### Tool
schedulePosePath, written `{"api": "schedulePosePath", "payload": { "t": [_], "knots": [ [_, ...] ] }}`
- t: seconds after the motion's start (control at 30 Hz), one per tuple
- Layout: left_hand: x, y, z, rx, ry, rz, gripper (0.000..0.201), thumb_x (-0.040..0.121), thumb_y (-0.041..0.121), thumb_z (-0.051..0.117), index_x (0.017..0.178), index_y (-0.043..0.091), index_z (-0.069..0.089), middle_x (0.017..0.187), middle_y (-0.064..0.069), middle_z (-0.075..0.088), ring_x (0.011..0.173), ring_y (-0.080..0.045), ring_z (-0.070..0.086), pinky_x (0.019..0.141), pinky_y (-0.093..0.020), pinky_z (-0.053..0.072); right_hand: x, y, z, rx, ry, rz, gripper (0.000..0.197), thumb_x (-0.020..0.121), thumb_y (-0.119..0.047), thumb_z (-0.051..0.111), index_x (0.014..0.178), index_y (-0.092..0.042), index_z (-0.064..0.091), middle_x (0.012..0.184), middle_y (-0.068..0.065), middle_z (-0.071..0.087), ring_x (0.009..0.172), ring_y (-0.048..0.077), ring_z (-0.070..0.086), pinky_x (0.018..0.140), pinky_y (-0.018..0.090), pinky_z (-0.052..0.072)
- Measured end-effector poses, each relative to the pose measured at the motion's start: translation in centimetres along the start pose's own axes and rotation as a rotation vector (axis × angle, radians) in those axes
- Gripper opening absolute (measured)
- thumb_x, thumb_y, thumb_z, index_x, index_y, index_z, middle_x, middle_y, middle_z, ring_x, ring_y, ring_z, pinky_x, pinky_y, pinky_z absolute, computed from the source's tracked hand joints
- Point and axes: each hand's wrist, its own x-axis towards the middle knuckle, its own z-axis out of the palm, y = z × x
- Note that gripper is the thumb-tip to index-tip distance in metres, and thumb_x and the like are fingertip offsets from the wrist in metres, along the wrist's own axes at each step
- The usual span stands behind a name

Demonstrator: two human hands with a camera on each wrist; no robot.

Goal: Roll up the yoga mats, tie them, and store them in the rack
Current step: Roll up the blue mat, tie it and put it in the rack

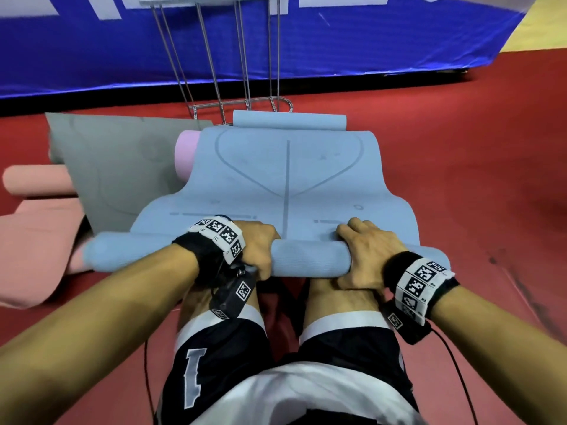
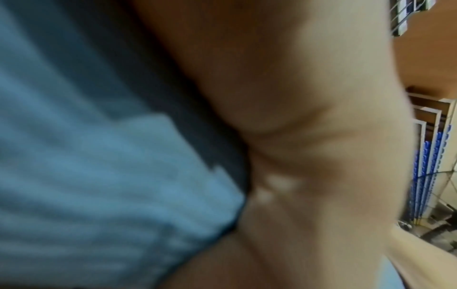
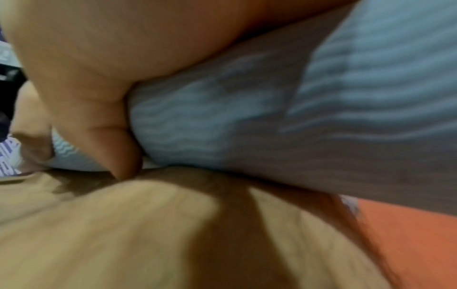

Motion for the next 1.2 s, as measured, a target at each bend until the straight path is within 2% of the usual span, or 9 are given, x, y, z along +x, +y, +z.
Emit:
{"api": "schedulePosePath", "payload": {
  "t": [0.1,0.23,0.37,0.6,0.73,0.9,1.03,1.1,1.2],
  "knots": [
    [0.6,-0.1,-0.3,-0.041,-0.027,0.007,0.047,0.033,0.032,0.075,0.078,0.02,0.066,0.076,-0.003,0.075,0.06,-0.015,0.062,0.06,-0.033,0.055,-0.2,-0.1,0.3,0.029,0.043,0.024,0.078,0.05,-0.076,0.064,0.108,-0.029,0.043,0.1,-0.007,0.054,0.098,0.022,0.056,0.074,0.036,0.043],
    [1.8,-0.4,-0.4,-0.078,-0.088,0.015,0.031,0.055,0.017,0.087,0.071,0.023,0.062,0.062,0.008,0.064,0.061,-0.014,0.059,0.063,-0.025,0.048,-1.0,0.0,2.0,-0.066,0.177,0.108,0.088,0.047,-0.093,0.047,0.107,-0.029,0.056,0.1,-0.004,0.067,0.102,0.029,0.063,0.103,0.053,0.037],
    [1.5,-0.8,-0.5,-0.112,-0.066,0.079,0.029,0.044,0.02,0.089,0.066,0.022,0.069,0.06,0.007,0.065,0.058,-0.014,0.059,0.058,-0.028,0.049,-0.6,-0.2,0.7,-0.095,0.08,0.142,0.087,0.047,-0.095,0.045,0.106,-0.031,0.054,0.101,-0.004,0.068,0.095,0.028,0.066,0.085,0.039,0.048],
    [-1.0,-0.5,1.3,0.244,0.363,0.052,0.065,0.052,0.066,0.076,0.103,0.031,0.057,0.097,0.006,0.062,0.093,-0.019,0.061,0.075,-0.036,0.055,0.4,0.0,-1.2,-0.061,-0.009,0.12,0.069,0.051,-0.084,0.061,0.095,-0.032,0.052,0.092,0.002,0.071,0.088,0.03,0.068,0.079,0.037,0.052],
    [-1.6,0.5,4.4,0.484,0.585,-0.02,0.065,0.067,0.05,0.073,0.119,0.023,0.044,0.109,-0.003,0.06,0.098,-0.029,0.061,0.079,-0.041,0.048,0.5,0.1,-1.4,-0.04,-0.03,0.137,0.077,0.048,-0.088,0.061,0.101,-0.032,0.061,0.094,0.002,0.071,0.09,0.029,0.068,0.079,0.035,0.051],
    [-0.9,0.2,2.3,0.383,0.48,0.067,0.055,0.066,0.041,0.071,0.11,0.026,0.043,0.097,0.004,0.062,0.089,-0.026,0.066,0.066,-0.033,0.041,0.4,0.2,-0.8,-0.024,0.0,0.139,0.078,0.047,-0.09,0.059,0.101,-0.033,0.061,0.098,-0.004,0.069,0.093,0.023,0.066,0.08,0.034,0.049],
    [-0.1,-0.2,0.6,0.291,0.345,0.058,0.065,0.058,0.045,0.079,0.115,0.033,0.049,0.096,0.006,0.066,0.086,-0.023,0.064,0.07,-0.03,0.044,-0.2,0.3,0.8,-0.021,0.189,0.06,0.098,0.052,-0.086,0.051,0.127,-0.023,0.056,0.137,0.003,0.051,0.118,0.031,0.056,0.112,0.055,0.032],
    [0.4,-0.5,-0.4,0.184,0.249,0.037,0.064,0.055,0.042,0.084,0.111,0.038,0.054,0.092,0.008,0.064,0.083,-0.021,0.062,0.073,-0.031,0.051,-0.2,0.0,1.9,-0.068,0.289,0.03,0.102,0.053,-0.084,0.053,0.13,-0.017,0.056,0.131,0.006,0.057,0.115,0.032,0.059,0.11,0.064,0.032],
    [1.1,-0.6,-1.4,0.124,0.179,0.054,0.056,0.051,0.039,0.086,0.098,0.038,0.055,0.083,0.012,0.062,0.082,-0.019,0.064,0.076,-0.035,0.058,0.4,-0.2,2.1,-0.094,0.277,0.048,0.098,0.056,-0.088,0.062,0.125,-0.018,0.056,0.118,0.004,0.064,0.109,0.031,0.062,0.102,0.051,0.042]
  ]
}}
